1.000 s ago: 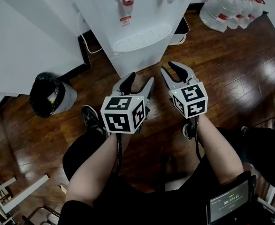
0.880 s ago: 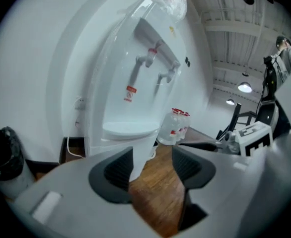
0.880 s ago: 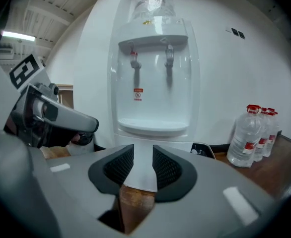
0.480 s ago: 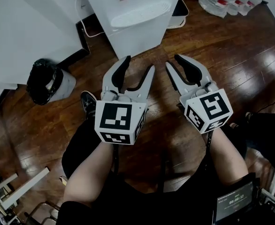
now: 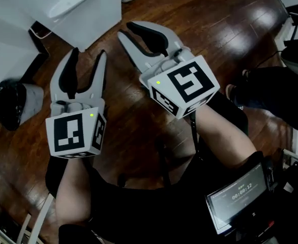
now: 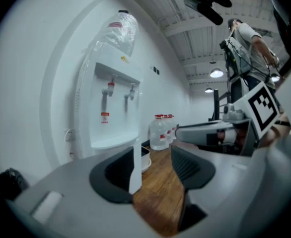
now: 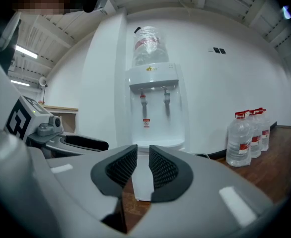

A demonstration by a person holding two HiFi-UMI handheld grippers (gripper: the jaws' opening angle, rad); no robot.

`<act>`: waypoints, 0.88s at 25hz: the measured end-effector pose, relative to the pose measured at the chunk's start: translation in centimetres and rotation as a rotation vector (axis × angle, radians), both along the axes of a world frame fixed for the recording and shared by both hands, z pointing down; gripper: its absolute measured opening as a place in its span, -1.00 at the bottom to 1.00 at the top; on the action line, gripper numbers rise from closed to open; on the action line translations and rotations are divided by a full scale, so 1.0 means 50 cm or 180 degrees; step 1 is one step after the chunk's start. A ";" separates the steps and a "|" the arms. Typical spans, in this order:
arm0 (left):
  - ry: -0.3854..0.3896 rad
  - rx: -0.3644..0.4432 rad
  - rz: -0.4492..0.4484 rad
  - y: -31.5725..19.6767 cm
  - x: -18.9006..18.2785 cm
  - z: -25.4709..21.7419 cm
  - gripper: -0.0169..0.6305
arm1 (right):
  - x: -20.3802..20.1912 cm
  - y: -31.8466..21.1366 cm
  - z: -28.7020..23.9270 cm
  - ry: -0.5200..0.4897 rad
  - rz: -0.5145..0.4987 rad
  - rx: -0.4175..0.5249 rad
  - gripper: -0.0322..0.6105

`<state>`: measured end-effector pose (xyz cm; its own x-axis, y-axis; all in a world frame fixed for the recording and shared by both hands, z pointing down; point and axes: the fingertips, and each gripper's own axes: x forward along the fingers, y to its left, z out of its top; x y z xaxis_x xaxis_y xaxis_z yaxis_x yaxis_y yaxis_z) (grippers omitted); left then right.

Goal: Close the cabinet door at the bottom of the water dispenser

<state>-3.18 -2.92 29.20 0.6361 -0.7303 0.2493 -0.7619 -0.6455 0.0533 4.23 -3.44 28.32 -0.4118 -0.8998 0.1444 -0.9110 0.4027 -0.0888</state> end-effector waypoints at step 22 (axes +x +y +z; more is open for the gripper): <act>0.0035 0.0047 0.0159 0.043 0.059 0.027 -0.18 | 0.020 0.054 -0.017 0.0168 -0.0059 0.0223 -0.89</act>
<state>-0.21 -0.78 30.56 0.6745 -0.7011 0.2313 -0.7282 -0.6834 0.0517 5.25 -0.74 27.45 -0.4220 -0.9007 0.1033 -0.9060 0.4231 -0.0120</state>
